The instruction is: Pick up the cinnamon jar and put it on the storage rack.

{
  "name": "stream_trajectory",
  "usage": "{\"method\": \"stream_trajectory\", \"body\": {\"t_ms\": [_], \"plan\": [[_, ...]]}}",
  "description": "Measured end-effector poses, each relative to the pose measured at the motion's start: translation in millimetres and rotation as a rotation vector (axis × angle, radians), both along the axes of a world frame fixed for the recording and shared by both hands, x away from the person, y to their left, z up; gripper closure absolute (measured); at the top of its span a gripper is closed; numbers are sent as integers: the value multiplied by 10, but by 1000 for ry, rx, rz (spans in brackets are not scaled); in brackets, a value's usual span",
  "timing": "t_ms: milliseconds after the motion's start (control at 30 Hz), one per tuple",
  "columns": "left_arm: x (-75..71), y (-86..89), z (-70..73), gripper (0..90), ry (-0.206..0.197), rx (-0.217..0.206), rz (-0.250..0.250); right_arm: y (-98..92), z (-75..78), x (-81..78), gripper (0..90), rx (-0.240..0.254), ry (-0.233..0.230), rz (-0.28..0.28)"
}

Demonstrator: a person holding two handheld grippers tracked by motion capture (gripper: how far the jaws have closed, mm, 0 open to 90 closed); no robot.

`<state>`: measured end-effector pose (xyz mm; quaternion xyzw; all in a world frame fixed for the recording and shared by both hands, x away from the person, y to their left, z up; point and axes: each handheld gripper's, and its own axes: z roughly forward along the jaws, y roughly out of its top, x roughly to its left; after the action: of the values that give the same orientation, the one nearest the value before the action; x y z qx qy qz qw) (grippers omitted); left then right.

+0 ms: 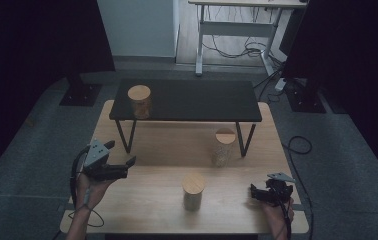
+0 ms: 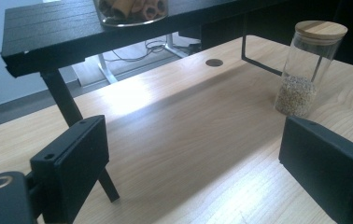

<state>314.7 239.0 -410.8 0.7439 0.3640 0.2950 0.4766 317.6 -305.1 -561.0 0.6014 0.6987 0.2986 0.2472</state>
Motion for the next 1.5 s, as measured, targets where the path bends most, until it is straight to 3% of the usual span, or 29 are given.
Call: {"method": "stream_trajectory", "body": {"t_ms": [700, 1500], "plan": [[-71, 88, -253, 61, 40, 1, 52, 0, 0, 0, 7, 0, 0, 0], [-87, 116, -453, 62, 85, 33, 94, 0, 0, 0, 7, 0, 0, 0]]}}
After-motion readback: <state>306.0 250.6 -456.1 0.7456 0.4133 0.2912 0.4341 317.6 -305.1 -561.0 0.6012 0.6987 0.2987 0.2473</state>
